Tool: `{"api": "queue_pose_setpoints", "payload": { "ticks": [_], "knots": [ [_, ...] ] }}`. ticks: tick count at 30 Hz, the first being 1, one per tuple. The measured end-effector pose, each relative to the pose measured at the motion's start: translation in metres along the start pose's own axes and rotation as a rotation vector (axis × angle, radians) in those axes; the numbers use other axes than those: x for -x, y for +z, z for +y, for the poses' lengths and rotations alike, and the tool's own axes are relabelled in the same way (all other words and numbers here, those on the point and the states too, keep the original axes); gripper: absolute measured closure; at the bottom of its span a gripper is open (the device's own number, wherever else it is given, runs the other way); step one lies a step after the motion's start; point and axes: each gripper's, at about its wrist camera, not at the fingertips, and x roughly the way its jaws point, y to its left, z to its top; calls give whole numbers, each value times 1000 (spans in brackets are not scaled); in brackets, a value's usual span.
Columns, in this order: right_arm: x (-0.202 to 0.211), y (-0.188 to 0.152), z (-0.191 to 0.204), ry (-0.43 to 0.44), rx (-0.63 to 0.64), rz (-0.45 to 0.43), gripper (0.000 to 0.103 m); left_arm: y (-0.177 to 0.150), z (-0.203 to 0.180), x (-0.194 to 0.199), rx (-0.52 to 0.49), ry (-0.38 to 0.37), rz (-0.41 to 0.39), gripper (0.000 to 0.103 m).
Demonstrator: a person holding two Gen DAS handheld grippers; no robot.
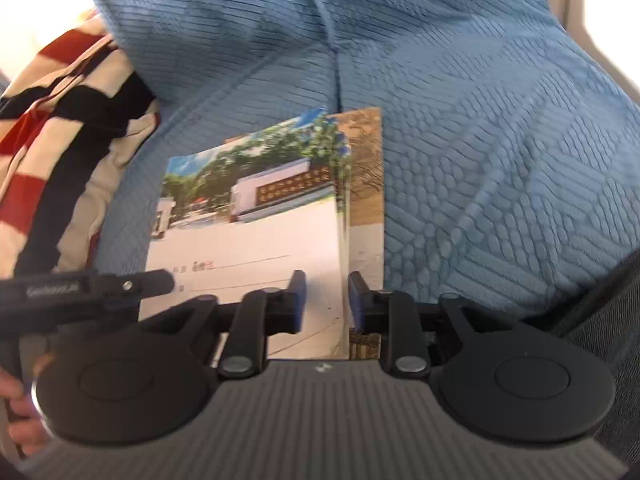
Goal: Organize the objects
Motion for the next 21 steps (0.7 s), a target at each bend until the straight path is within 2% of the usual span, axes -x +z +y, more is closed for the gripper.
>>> {"api": "queue_pose_setpoints", "payload": {
  "ticks": [1,7,10,13,15,17,21],
  "knots": [
    [0,0,0,-2,2,10,66,-1,1,1,-5,1,5,67],
    [10,-16,-4,9,-14,64,63,-10,1,12,-7,32,37,65],
    [16,-24,-6,19,-15,78,52,-12,2,13,3,38,58,65],
    [19,-31,-5,55,-12,105,52,-13,0,13,3,41,67,65],
    [18,-35,-2,70,10,138,50,-14,-1,14,-3,38,66,65],
    [18,-40,4,61,49,162,41,-15,-3,15,-12,42,62,64],
    [14,-49,11,54,112,207,40,-14,-3,15,-12,42,62,64]
  ]
}}
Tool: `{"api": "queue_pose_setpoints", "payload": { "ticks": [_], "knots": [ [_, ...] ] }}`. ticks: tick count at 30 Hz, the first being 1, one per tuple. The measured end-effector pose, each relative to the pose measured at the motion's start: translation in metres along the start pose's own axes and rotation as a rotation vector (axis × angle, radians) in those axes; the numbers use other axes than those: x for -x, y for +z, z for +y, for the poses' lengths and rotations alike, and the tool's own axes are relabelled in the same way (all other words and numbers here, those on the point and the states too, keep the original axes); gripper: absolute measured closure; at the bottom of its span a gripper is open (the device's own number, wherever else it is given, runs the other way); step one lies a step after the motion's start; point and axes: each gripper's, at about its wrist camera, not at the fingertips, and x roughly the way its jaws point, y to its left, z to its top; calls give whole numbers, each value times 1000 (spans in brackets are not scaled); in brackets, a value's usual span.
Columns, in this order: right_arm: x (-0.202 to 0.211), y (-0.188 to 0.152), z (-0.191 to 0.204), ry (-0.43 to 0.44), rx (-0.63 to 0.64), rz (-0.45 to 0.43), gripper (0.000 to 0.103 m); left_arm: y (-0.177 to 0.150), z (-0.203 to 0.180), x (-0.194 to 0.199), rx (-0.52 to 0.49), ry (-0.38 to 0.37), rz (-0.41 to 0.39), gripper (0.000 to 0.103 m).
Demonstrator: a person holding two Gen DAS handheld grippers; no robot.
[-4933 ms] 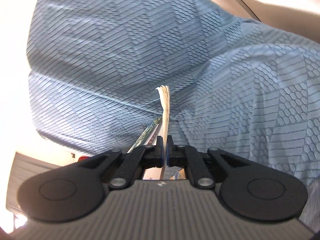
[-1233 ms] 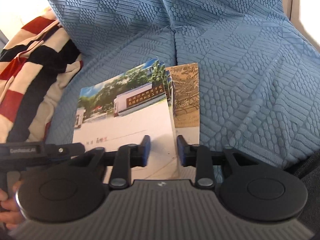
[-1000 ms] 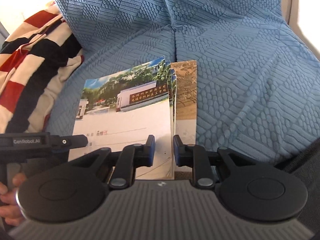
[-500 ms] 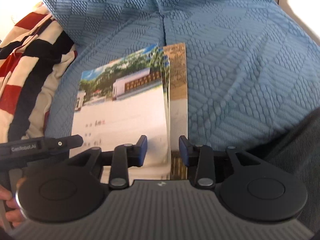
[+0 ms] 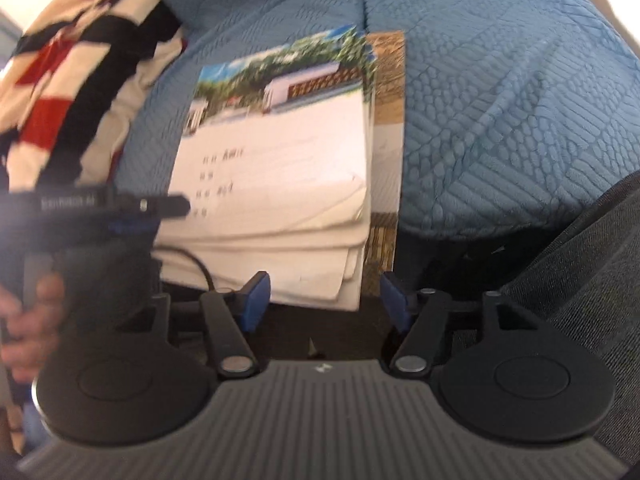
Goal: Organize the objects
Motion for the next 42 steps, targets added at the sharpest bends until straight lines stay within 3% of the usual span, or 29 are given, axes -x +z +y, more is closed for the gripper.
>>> {"api": "queue_pose_setpoints", "payload": {
  "ticks": [8,15,24,31,37,42],
  "knots": [
    [-20,-6,13,-41,83,72,40,3,-1,-3,13,-6,-5,64],
    [-12,-10,20,-64,135,1,49,5,-5,-3,0,-15,-21,63],
    [6,-8,16,-33,43,-5,50,7,-11,12,-28,6,-44,62],
    [62,12,25,-27,41,-159,50,9,-22,60,-61,22,-104,62],
    [123,31,42,-4,67,-335,50,13,-44,116,-107,19,-194,61],
    [161,33,56,13,79,-431,50,13,-66,161,-164,15,-269,60]
  ]
}}
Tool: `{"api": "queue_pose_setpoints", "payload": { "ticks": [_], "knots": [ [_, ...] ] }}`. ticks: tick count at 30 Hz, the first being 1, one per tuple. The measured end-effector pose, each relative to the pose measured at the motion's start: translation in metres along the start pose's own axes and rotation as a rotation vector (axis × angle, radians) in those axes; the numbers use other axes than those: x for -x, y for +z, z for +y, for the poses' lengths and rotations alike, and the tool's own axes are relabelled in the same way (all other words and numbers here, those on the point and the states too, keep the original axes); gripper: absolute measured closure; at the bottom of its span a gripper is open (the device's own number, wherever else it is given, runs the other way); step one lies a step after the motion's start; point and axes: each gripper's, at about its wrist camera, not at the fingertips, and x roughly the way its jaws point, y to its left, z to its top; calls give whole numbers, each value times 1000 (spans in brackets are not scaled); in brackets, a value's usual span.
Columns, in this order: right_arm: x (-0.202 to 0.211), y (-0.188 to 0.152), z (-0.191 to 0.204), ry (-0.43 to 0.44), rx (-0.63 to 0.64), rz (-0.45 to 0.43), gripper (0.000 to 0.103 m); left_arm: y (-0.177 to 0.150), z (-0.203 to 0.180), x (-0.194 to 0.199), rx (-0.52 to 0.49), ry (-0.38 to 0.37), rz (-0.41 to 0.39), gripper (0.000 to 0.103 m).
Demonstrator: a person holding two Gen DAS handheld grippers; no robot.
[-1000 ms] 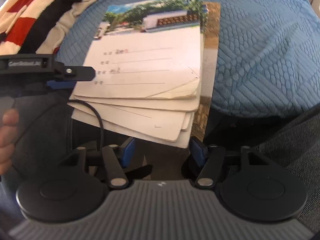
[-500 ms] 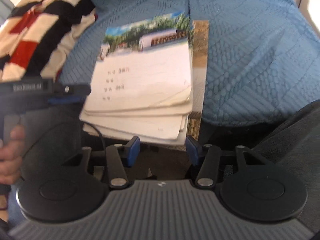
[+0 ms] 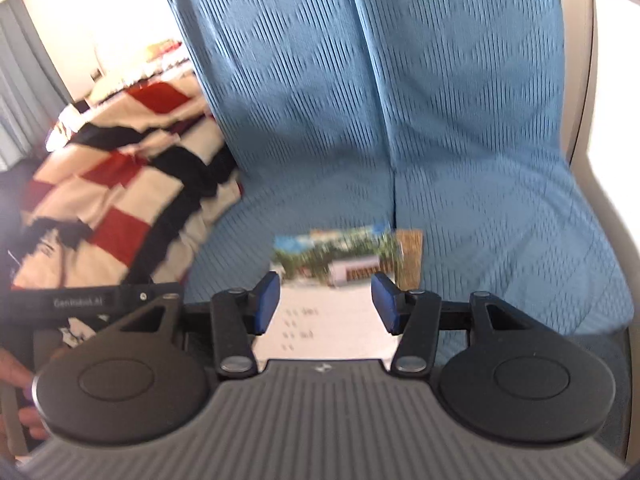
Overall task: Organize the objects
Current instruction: 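Raise both tools back from the book stack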
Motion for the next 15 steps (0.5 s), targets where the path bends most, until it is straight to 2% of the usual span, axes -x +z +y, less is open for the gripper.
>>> {"api": "queue_pose_setpoints", "payload": {
  "ticks": [7,15],
  "knots": [
    [35,-3,8,-10,-1,-67,50,3,-20,41,-44,-3,-75,57],
    [49,-29,11,-41,-1,-59,49,-25,-31,59,-51,6,-72,54]
  ]
}}
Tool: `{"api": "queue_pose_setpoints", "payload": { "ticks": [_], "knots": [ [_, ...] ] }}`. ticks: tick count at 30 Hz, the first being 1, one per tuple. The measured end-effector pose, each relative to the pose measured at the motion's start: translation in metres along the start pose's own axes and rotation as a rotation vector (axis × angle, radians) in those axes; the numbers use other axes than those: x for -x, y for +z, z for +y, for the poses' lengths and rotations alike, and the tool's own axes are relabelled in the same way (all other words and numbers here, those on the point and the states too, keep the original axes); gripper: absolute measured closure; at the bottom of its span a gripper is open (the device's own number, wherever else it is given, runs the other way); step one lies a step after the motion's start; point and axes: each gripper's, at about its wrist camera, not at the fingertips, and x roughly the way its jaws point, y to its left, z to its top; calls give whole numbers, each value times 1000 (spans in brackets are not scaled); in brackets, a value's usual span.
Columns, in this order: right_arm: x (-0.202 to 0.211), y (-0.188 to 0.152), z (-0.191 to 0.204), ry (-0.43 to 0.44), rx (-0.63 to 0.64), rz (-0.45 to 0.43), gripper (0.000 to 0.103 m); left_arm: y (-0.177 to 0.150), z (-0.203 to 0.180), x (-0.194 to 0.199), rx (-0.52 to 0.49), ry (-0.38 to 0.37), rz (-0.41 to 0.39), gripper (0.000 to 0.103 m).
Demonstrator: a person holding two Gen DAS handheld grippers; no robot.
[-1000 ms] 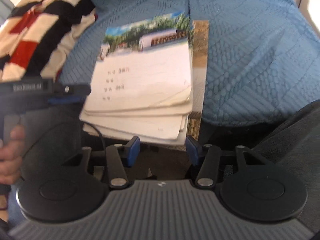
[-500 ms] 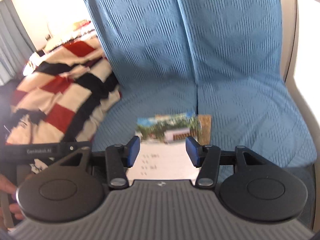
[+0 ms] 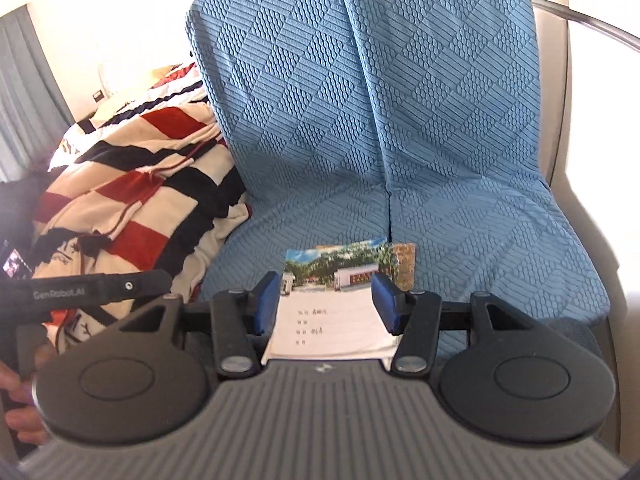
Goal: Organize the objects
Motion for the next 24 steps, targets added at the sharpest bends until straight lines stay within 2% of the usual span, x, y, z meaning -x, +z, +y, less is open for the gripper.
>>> {"api": "queue_pose_setpoints", "payload": {
  "ticks": [7,10,12,13,14,16,17,20,24],
  "knots": [
    [5,-22,-2,-39,-6,20,48,-24,-6,3,-2,13,19,48],
    [3,-28,-1,-59,15,32,40,-30,-9,4,-7,24,12,38],
    [0,-32,-3,-54,6,41,36,-32,-11,4,-13,37,-2,25],
    [-3,-33,-4,-52,9,50,29,-33,-11,4,-16,40,-9,22],
    [-4,-35,-4,-59,12,50,19,-34,-11,4,-20,42,-16,19],
    [-5,-38,-5,-71,21,41,10,-36,-11,4,-17,46,-20,14],
    [-6,-38,-6,-84,25,45,1,-37,-10,3,-16,50,-21,11],
    [-10,-39,-6,-112,46,68,0,-38,-10,3,-13,58,-25,4],
    [-10,-42,-10,-109,29,67,0,-37,-9,1,-13,80,-28,1]
  ]
}}
